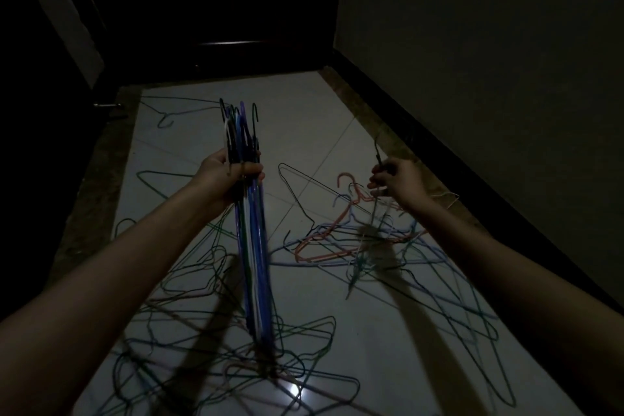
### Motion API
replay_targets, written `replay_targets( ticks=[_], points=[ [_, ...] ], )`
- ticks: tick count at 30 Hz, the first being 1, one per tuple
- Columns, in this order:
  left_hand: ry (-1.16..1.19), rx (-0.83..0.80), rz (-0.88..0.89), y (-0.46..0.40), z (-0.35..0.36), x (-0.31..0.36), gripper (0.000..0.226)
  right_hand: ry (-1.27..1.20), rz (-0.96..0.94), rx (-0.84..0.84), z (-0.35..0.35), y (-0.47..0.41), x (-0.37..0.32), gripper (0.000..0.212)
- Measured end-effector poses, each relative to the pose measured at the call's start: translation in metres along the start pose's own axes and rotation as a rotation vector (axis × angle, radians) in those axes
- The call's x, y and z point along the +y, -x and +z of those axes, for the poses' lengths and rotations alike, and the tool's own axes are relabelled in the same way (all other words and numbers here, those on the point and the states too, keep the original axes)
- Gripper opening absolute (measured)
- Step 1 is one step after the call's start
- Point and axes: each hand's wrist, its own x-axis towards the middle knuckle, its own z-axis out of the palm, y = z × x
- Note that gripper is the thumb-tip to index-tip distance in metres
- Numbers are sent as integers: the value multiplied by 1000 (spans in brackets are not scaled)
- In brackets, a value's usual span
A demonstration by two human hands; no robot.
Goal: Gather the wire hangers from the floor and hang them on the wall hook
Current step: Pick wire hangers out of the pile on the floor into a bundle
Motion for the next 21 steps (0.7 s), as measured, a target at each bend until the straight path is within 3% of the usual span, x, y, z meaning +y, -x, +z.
replay_targets(
  ticks=[6,12,15,21],
  points=[
    [-10,5,1,-1,2,-3,20,127,13,34,-4,1,17,17],
    [-6,-8,-26,-5,3,-7,20,585,-23,42,-15,-1,36,21],
    [-13,-25,-28,-8,5,-10,21,612,-48,42,-19,0,38,26],
    [-22,-47,-33,-11,6,-14,22,551,-4,91,-30,-3,38,17]
  ],
)
